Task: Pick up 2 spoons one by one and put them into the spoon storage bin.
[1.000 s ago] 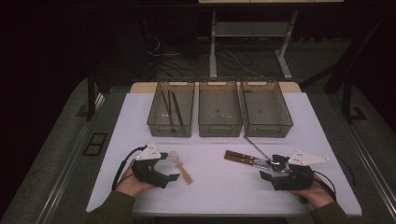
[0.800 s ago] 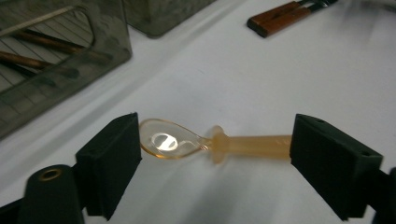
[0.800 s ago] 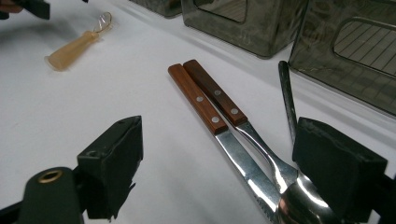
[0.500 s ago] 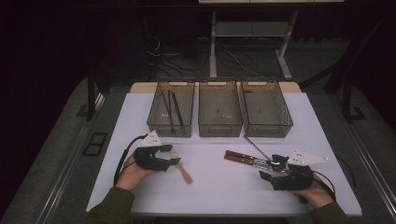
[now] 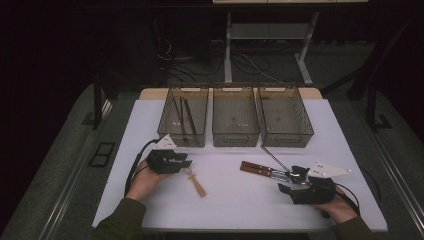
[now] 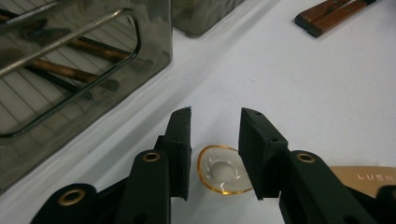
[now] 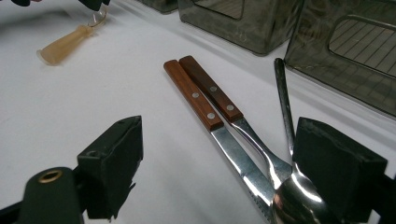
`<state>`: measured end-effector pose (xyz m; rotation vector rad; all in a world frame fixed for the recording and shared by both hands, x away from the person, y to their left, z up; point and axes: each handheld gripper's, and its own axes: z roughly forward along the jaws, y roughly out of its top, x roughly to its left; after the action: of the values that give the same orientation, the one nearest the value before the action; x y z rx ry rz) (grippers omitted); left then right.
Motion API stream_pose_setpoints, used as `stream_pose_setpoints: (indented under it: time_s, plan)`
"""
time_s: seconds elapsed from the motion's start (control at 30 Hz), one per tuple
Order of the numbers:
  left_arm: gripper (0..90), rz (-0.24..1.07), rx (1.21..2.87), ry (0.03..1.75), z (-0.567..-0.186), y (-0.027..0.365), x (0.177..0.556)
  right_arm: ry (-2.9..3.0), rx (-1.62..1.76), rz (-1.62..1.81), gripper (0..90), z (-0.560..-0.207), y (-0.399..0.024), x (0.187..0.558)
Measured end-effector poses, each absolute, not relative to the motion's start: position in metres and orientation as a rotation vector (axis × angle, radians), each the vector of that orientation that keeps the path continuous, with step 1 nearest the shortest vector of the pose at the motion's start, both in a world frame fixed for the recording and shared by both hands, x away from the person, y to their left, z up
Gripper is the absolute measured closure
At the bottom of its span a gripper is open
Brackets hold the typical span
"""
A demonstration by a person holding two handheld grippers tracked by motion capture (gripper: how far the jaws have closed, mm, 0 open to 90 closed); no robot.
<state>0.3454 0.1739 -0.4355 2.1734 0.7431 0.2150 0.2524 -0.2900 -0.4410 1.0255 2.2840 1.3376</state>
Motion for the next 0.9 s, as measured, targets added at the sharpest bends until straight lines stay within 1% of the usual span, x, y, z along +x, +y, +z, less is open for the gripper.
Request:
stream_pose_setpoints:
  time_s: [0.27, 0.4, 0.9]
  plan:
    - [69.2, 0.174, 2.216, 0.761, -0.441, 0.178, 0.348, 2.285, 1.017, 1.336, 16.5, -0.441, -0.289, 0.252]
    - [72.1, 0.134, 2.22, 0.773, -0.445, 0.177, 0.35, 2.287, 1.015, 1.336, 16.5, -0.441, -0.289, 0.252]
    - [82.7, 0.073, 2.167, 0.844, -0.445, 0.184, 0.35, 2.295, 0.994, 1.324, 16.5, -0.44, -0.288, 0.251]
